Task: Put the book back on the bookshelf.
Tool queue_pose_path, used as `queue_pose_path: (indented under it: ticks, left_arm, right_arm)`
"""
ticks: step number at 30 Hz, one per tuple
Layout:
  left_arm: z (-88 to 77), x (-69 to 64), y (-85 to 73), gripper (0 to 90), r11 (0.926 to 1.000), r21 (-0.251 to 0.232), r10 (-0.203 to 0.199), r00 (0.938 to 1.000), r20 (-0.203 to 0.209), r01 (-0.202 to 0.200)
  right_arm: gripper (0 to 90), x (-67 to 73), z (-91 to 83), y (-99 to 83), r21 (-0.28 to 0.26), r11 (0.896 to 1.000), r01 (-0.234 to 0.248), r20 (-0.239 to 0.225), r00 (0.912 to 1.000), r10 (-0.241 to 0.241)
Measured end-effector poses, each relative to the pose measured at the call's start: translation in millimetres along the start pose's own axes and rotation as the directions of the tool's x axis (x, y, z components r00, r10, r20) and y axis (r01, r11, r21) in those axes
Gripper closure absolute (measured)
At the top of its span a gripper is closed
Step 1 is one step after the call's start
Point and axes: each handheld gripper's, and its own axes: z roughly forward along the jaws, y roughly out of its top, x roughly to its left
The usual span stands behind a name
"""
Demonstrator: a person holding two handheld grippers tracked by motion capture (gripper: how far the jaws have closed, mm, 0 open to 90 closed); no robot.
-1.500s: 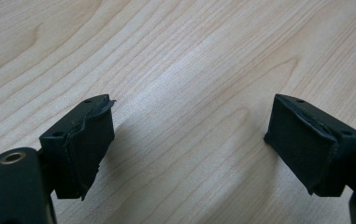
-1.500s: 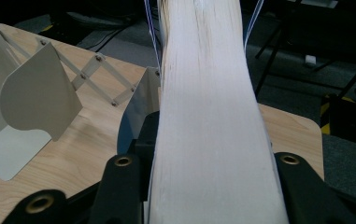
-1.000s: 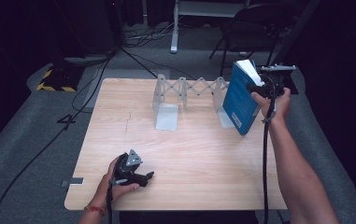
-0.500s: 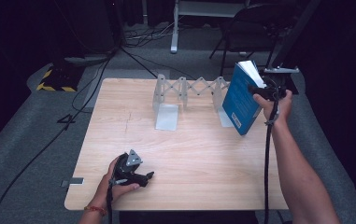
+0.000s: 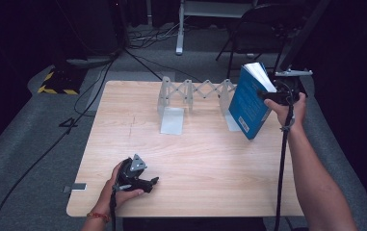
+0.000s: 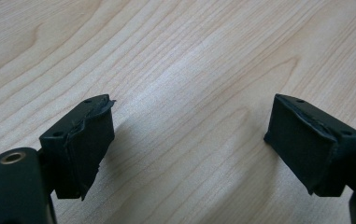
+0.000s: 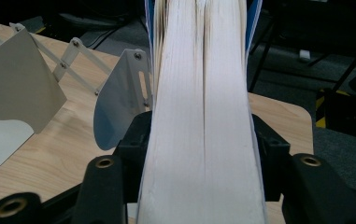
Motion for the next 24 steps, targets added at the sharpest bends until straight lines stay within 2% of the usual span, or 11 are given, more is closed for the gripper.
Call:
queue_pose_path:
  ticks: [8,14,24]
  left_arm:
    - [0.0,0.0,0.0,15.2,1.0,0.0,0.0,1.0,0.0,0.0]
    - [0.0,0.0,0.0,15.2,1.0,0.0,0.0,1.0,0.0,0.0]
    - [0.0,0.0,0.0,15.2,1.0,0.0,0.0,1.0,0.0,0.0]
  right_arm:
    - [45.2,-0.8,-2.4,-3.2,0.022,0.999,0.049,-0.006,0.9988,-0.049]
    - [43.0,-2.5,-4.7,-4.6,0.027,0.998,0.057,-0.023,0.9981,-0.057]
    - [38.7,-1.8,-10.1,-9.6,0.038,0.994,0.107,-0.041,0.9935,-0.106]
